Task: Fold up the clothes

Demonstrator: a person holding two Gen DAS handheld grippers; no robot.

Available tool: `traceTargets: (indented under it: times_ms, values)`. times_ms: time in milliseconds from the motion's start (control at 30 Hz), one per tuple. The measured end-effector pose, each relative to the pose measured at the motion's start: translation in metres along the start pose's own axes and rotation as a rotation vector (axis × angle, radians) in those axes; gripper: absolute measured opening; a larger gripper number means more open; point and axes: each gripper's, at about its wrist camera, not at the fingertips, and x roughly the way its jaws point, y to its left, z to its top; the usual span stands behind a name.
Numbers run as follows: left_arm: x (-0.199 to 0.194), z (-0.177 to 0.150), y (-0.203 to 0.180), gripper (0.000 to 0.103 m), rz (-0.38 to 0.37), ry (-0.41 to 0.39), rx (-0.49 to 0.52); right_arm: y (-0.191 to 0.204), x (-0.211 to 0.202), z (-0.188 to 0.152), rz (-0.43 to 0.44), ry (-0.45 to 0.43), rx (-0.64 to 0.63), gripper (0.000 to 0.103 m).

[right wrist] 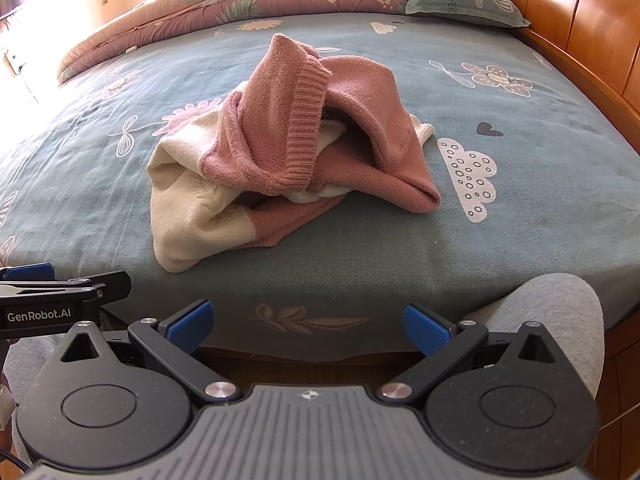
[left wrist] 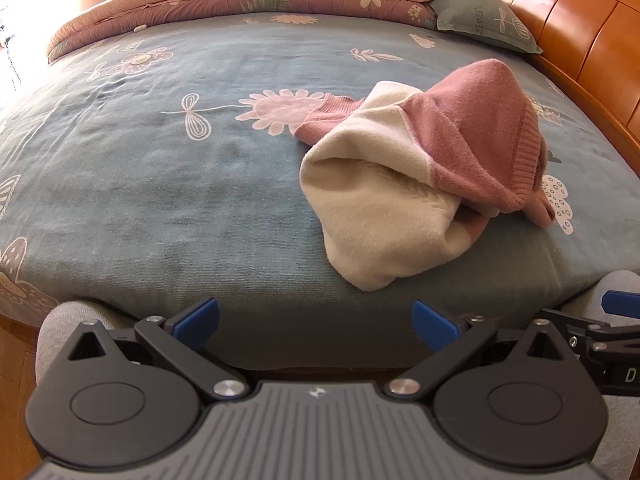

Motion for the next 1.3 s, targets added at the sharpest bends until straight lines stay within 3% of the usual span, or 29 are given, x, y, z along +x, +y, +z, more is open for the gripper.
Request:
traceTargets:
  times_ms: [1300]
  values:
    - [-0.0005, 0.0004, -0.0069, 0.102, 0.000, 0.007, 0.018, 0.0000, -0.0026, -0.0002, 0.009, -0.011, 0.008, 0.103]
